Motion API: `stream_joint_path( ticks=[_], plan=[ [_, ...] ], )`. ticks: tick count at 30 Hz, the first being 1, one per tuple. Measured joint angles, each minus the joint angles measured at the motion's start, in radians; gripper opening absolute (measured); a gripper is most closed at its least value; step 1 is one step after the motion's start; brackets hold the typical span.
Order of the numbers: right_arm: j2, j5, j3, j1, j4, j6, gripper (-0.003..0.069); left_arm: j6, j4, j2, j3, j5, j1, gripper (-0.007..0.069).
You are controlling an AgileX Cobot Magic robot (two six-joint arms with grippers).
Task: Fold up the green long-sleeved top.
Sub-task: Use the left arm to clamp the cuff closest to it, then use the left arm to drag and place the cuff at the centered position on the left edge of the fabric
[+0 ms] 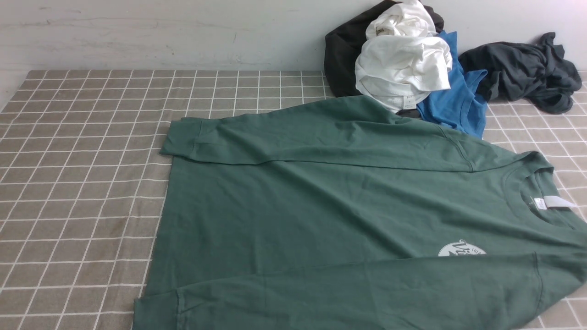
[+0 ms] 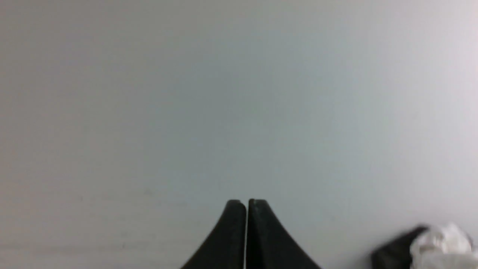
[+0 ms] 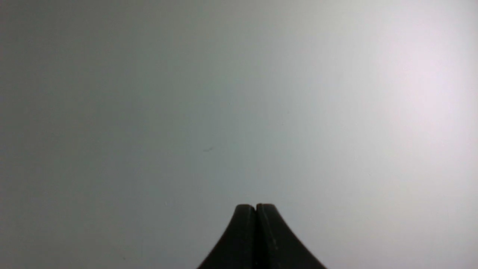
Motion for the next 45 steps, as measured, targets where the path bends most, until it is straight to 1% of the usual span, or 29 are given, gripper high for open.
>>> stream_joint_path(
  ticks=[2, 3, 4, 5, 6, 8, 9, 10, 12, 13, 16, 18, 20, 23, 25, 27, 29, 32, 33, 34, 35, 36, 39, 45],
  plan=[
    [0.065, 0.072, -0.050, 0.000, -0.040, -0.001, -0.0010, 0.009, -0.001, 0.060, -0.029, 0.056, 0.000, -0.0008],
    [0.142, 0.161, -0.099, 0.000, -0.069, -0.003, -0.0010, 0.020, -0.013, 0.147, -0.065, 0.175, 0.000, -0.0008],
    [0.185, 0.216, -0.123, 0.000, -0.072, -0.003, -0.0010, 0.023, -0.028, 0.209, -0.083, 0.251, 0.000, -0.0008],
    [0.236, 0.288, -0.151, 0.003, -0.070, -0.003, -0.0010, 0.024, -0.047, 0.272, -0.096, 0.310, 0.000, -0.0008],
    [0.299, 0.393, -0.182, 0.018, -0.058, -0.004, -0.0010, 0.025, -0.080, 0.357, -0.102, 0.397, 0.000, -0.0006],
    [0.338, 0.480, -0.200, 0.036, -0.039, -0.011, -0.0010, 0.030, -0.100, 0.414, -0.102, 0.446, 0.000, -0.0002],
    [0.375, 0.533, -0.214, 0.060, -0.024, -0.022, -0.0010, 0.033, -0.112, 0.470, -0.101, 0.489, 0.000, 0.0008],
    [0.438, 0.640, -0.229, 0.113, 0.022, -0.055, -0.0010, 0.036, -0.121, 0.569, -0.099, 0.546, 0.000, 0.0042],
    [0.495, 0.724, -0.232, 0.163, 0.060, -0.095, -0.0010, 0.037, -0.124, 0.643, -0.099, 0.570, 0.000, 0.0082],
    [0.524, 0.763, -0.233, 0.187, 0.079, -0.115, -0.0010, 0.039, -0.127, 0.695, -0.099, 0.579, 0.000, 0.0117],
    [0.637, 0.851, -0.233, 0.259, 0.150, -0.178, -0.0010, 0.049, -0.147, 0.839, -0.099, 0.576, 0.000, 0.0244],
    [0.703, 0.855, -0.233, 0.291, 0.193, -0.212, -0.0010, 0.067, -0.168, 0.933, -0.100, 0.550, 0.000, 0.0335],
    [0.749, 0.831, -0.234, 0.305, 0.229, -0.230, -0.0010, 0.084, -0.193, 1.004, -0.101, 0.523, 0.000, 0.0386],
    [0.787, 0.775, -0.234, 0.309, 0.265, -0.237, -0.0010, 0.104, -0.214, 1.094, -0.102, 0.501, -0.017, 0.0402],
    [0.808, 0.714, -0.235, 0.309, 0.283, -0.242, -0.0010, 0.117, -0.221, 1.156, -0.102, 0.488, -0.049, 0.0390],
    [0.815, 0.687, -0.236, 0.309, 0.291, -0.242, -0.0010, 0.118, -0.224, 1.194, -0.102, 0.465, -0.087, 0.0366],
    [0.817, 0.679, -0.236, 0.309, 0.293, -0.242, -0.0010, 0.118, -0.223, 1.216, -0.102, 0.452, -0.104, 0.0346],
    [0.817, 0.675, -0.236, 0.309, 0.298, -0.242, -0.0010, 0.117, -0.206, 1.262, -0.104, 0.421, -0.129, 0.0262],
    [0.817, 0.674, -0.236, 0.309, 0.298, -0.242, -0.0010, 0.117, -0.204, 1.264, -0.104, 0.420, -0.129, 0.0257],
    [0.817, 0.669, -0.236, 0.309, 0.298, -0.242, -0.0010, 0.117, -0.202, 1.276, -0.105, 0.412, -0.129, 0.0190],
    [0.817, 0.668, -0.236, 0.309, 0.298, -0.242, -0.0010, 0.117, -0.202, 1.276, -0.105, 0.411, -0.129, 0.0183],
    [0.817, 0.661, -0.236, 0.309, 0.298, -0.242, -0.0010, 0.118, -0.208, 1.275, -0.105, 0.404, -0.129, 0.0111],
    [0.817, 0.654, -0.236, 0.309, 0.298, -0.242, -0.0010, 0.120, -0.209, 1.256, -0.115, 0.407, -0.129, 0.0030],
    [0.817, 0.645, -0.236, 0.309, 0.298, -0.242, -0.0010, 0.125, -0.207, 1.157, -0.207, 0.489, -0.129, 0.0015]
  ],
)
